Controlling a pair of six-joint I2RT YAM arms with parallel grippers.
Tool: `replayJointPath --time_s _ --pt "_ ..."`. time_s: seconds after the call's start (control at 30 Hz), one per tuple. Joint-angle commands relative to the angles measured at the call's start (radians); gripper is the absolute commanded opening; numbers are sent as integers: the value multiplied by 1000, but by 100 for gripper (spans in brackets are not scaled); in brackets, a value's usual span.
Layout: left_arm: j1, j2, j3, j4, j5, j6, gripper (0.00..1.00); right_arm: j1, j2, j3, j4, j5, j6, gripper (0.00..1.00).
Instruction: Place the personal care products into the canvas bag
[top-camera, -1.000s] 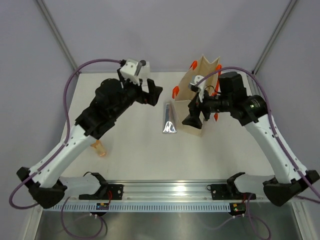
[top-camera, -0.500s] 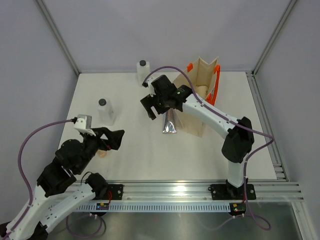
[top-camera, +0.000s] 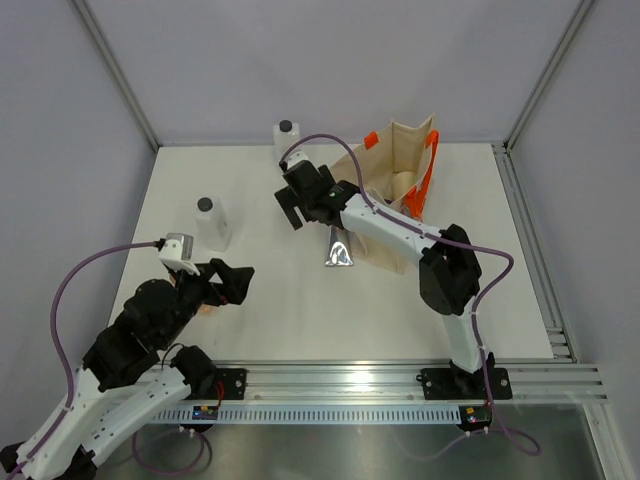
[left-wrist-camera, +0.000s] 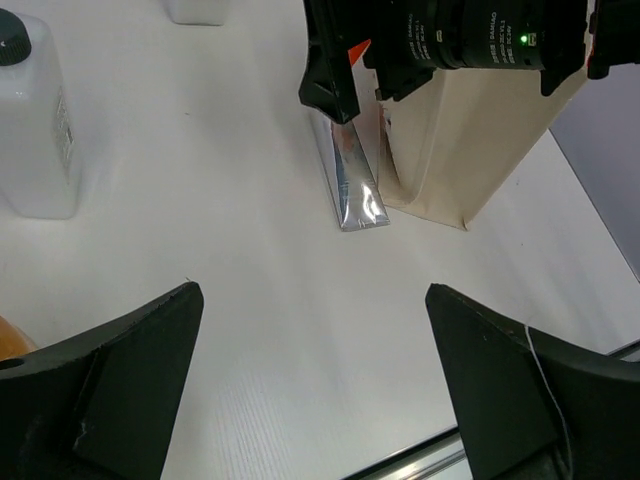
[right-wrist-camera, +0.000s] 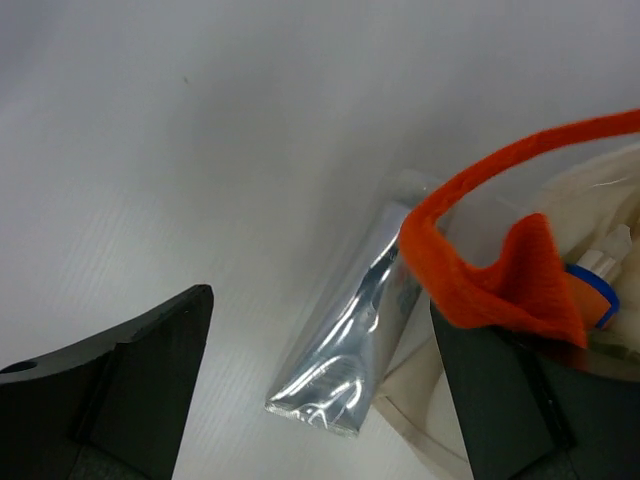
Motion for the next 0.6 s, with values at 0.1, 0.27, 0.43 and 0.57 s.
replayJointPath --time_s 0.1,0.27,0.43,0.57 --pt "0 -40 -9 18 6 -15 99 28 -237 -60 8 -299 -352 100" --pt "0 -39 -6 25 12 -18 99 30 -220 -14 -89 -577 -367 99" --pt "0 -43 -6 21 27 -28 99 28 -32 23 -93 -383 -178 99" --pt "0 -52 -6 10 27 -35 99 28 72 64 -104 -12 113 99"
